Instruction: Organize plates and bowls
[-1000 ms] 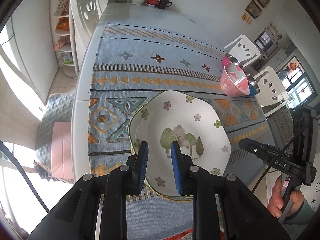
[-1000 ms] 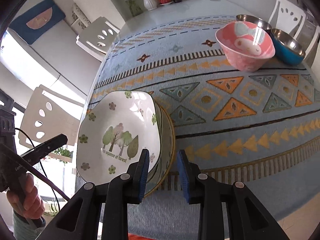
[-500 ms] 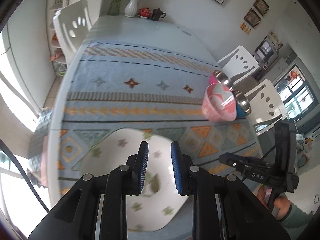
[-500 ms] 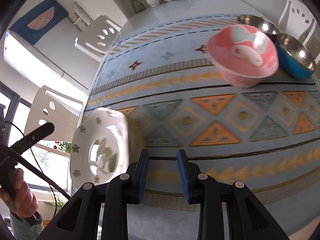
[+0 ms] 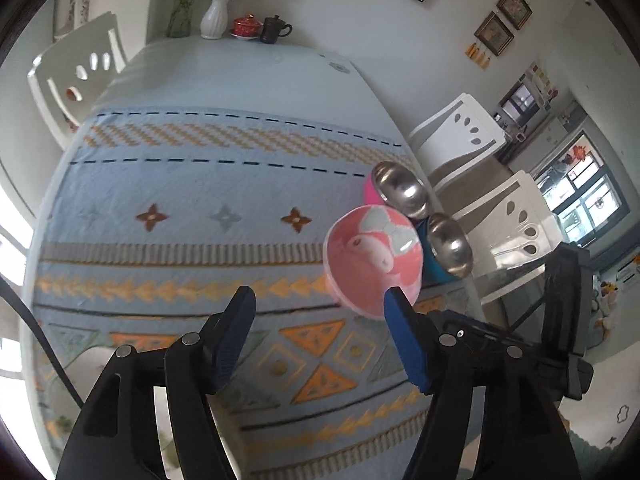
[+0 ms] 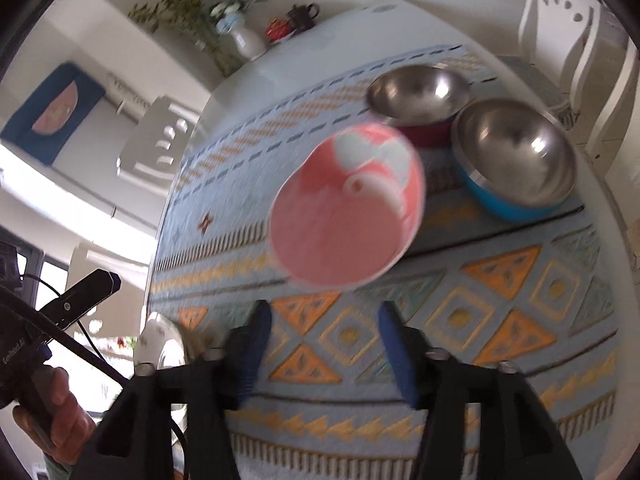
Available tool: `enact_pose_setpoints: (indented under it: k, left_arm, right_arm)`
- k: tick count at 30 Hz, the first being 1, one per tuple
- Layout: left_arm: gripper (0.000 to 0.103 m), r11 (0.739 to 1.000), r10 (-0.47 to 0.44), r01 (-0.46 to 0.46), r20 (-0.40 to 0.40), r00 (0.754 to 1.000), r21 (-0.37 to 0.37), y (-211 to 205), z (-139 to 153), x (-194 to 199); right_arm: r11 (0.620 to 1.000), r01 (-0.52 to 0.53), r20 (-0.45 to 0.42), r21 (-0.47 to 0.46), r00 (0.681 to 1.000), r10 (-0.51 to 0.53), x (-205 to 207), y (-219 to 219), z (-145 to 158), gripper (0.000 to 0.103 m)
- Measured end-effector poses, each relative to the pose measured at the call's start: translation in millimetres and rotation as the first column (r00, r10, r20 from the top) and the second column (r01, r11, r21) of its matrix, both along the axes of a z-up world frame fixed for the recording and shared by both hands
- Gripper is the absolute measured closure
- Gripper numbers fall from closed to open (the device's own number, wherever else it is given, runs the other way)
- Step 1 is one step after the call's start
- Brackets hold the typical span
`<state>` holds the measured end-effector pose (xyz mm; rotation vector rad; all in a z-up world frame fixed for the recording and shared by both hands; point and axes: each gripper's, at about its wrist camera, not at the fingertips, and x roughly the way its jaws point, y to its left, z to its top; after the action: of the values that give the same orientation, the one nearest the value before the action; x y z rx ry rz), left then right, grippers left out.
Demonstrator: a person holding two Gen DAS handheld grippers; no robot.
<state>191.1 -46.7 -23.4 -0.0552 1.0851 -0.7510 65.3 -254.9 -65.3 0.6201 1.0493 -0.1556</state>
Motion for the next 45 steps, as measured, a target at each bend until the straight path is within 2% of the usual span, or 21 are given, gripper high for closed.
enact_pose_setpoints:
  k: [1,4,8,10,11,12,13,15,17,21,23,27,31,37,45]
  left_arm:
    - [0.038,1.0,0.0,0.0,-0.008,1.0,0.0,-7,-4,3]
    - [0.039,0.998,0.028,-0.026,-0.031,0.999,0.065,-37,-27,17]
    - [0.047,0.995,0.037,-0.028,-0.091,0.995,0.099,-65,-54,28]
    - [0.058,0.99,0.05,-0.035,-0.107,0.993,0.138,-75,-67,31]
    - [0.066,0.988,0.049,-0.032,-0.11,0.993,0.151,-80,-73,32]
    - [0.082,0.987,0.042,-0.024,-0.112,0.993,0.158,-83,-78,32]
    - [0.087,0.986,0.039,-0.02,-0.115,0.993,0.167,-84,-82,33]
    - [0.088,0.981,0.044,-0.015,-0.147,0.988,0.191,-86,-90,35]
    - [0.088,0.986,0.045,-0.014,-0.182,0.982,0.166,-85,-95,35]
    - [0.088,0.985,0.042,-0.01,-0.178,0.983,0.173,-88,-102,35]
    - [0.092,0.988,0.021,0.008,-0.186,0.982,0.157,-92,-105,33]
    - [0.091,0.994,-0.019,0.038,-0.182,0.983,0.102,-86,-93,21]
    - [0.091,0.997,-0.023,0.036,-0.171,0.985,0.073,-69,-79,5]
    - [0.09,0.997,-0.023,0.032,-0.137,0.99,0.066,-45,-61,-25]
    - [0.089,0.997,0.008,0.002,-0.144,0.989,0.073,-15,-62,-51]
  right_arm:
    - [1.0,0.006,-0.002,0.006,1.0,-0.006,2,-7,-1,0.047]
    - [1.0,0.021,-0.048,0.024,0.999,-0.02,11,-25,-13,0.047]
    - [0.997,0.042,-0.08,0.068,0.996,-0.037,24,-41,-33,0.047]
    - [0.996,0.056,-0.115,0.065,0.992,-0.048,31,-46,-44,0.047]
    - [0.995,0.057,-0.122,0.08,0.991,-0.047,34,-49,-50,0.047]
    - [0.994,0.059,-0.124,0.095,0.991,-0.047,37,-51,-54,0.047]
    - [0.993,0.063,-0.129,0.101,0.99,-0.05,41,-53,-58,0.047]
    - [0.994,0.067,-0.13,0.091,0.99,-0.055,45,-55,-61,0.047]
    - [0.995,0.066,-0.126,0.074,0.99,-0.057,50,-56,-65,0.048]
    - [0.998,0.034,-0.122,0.045,0.992,-0.028,60,-53,-72,0.075]
    - [1.0,0.019,-0.13,0.018,0.991,-0.017,62,-51,-75,0.083]
    - [0.999,-0.01,-0.134,-0.032,0.991,0.006,61,-49,-76,0.086]
    - [0.999,-0.05,-0.125,-0.001,0.991,0.05,51,-47,-68,0.086]
    - [0.991,-0.128,-0.124,-0.038,0.985,0.122,34,-23,-48,0.086]
    - [0.978,-0.204,-0.138,-0.043,0.971,0.196,15,5,-34,0.086]
